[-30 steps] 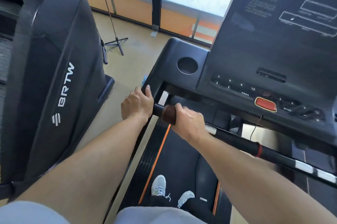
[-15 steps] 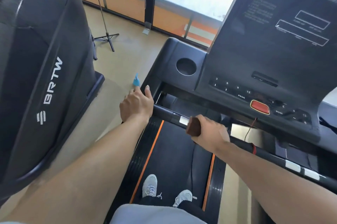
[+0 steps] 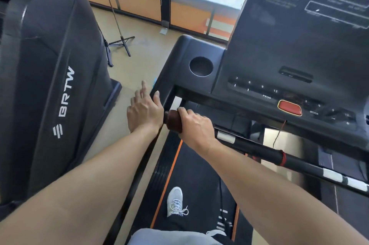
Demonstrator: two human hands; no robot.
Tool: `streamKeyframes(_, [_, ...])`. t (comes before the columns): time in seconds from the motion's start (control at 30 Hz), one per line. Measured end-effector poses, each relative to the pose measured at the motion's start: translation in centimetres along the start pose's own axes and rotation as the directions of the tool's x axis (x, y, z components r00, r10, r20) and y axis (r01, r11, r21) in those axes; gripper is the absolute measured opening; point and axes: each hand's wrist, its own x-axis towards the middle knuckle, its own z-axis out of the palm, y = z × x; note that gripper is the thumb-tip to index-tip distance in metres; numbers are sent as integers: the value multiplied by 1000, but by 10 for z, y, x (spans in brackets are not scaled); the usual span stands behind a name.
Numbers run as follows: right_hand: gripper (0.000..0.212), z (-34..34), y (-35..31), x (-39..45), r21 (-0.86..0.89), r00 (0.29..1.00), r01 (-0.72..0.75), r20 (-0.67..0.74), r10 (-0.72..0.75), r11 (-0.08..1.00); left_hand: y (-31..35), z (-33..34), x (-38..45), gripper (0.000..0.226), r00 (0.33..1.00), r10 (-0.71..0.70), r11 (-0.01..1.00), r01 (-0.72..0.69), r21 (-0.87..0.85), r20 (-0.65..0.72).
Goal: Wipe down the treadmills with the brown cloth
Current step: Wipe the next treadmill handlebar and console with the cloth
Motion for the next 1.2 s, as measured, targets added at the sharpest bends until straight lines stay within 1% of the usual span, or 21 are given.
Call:
streamKeyframes(0.1, [45,-6,15,-16,9,999,-45,14,44,999,-3,0,-4,64,995,85,996,-84,24,-56])
streamKeyframes(0.17, [44,-9,33,-29,-11,997,-78,17,78,997,-2,1,-9,64,972,210,977,-206,50,-105])
streamKeyframes(0.23, [43,-12,53,-45,-35,994,-108,28,109,994,-1,2,-15,61,901,418,907,-408,101,-113])
streamKeyframes(0.3, [45,-17,77,-64,-67,989,-137,55,140,988,-2,6,-22,59,783,620,777,-604,180,-48])
streamKeyframes(0.33, [45,-19,90,-74,-82,985,-156,55,161,984,-2,8,-25,60,739,674,722,-659,212,0])
streamKeyframes(0.37, [45,-23,104,-85,-96,980,-182,57,188,979,-2,10,-29,62,717,695,689,-685,239,50])
streamKeyframes(0.4, [45,-26,117,-97,-108,974,-209,67,217,972,-2,12,-31,64,715,692,675,-690,260,99])
streamKeyframes(0.43, [46,-30,130,-108,-124,969,-227,71,237,966,-1,13,-34,66,731,668,685,-676,271,135])
streamKeyframes(0.5, [48,-33,151,-125,-152,966,-240,63,252,959,0,17,-36,71,773,616,732,-632,254,150])
streamKeyframes(0.57, [52,-34,160,-133,-133,964,-245,69,256,960,2,17,-34,68,805,587,783,-591,193,84])
streamKeyframes(0.6, [54,-35,161,-133,-128,964,-244,74,254,961,3,14,-33,64,828,560,818,-556,149,19])
streamKeyframes(0.67, [54,-35,158,-133,-145,961,-251,78,264,957,6,8,-32,61,913,401,915,-404,-24,-74])
streamKeyframes(0.73, [54,-33,153,-130,-147,955,-276,67,288,950,14,-1,-25,67,989,136,964,-146,-222,-60])
streamKeyframes(0.77, [54,-32,149,-127,-146,953,-285,66,297,947,17,-5,-19,68,1000,7,972,-8,-236,-5])
streamKeyframes(0.8, [56,-31,143,-124,-152,949,-295,65,307,943,19,-8,-13,70,996,-77,981,86,-176,55])
streamKeyframes(0.83, [57,-30,135,-119,-160,947,-301,69,315,940,20,-10,-6,72,987,-117,989,126,-81,110])
streamKeyframes(0.9, [56,-28,116,-107,-169,953,-279,69,294,945,18,-11,3,76,976,-130,991,122,52,175])
streamKeyframes(1.03, [55,-20,67,-69,-81,980,-184,58,189,979,14,-8,10,73,981,-87,993,72,90,175])
streamKeyframes(1.07, [57,-19,51,-58,-29,989,-141,49,142,990,14,-7,10,72,982,-78,995,64,82,172])
streamKeyframes(1.13, [59,-18,24,-40,151,998,-68,20,65,986,14,-8,8,72,981,-73,996,64,57,177])
streamKeyframes(1.2, [49,-21,13,-30,333,998,-62,-8,69,941,14,-8,9,71,982,-83,997,80,23,169])
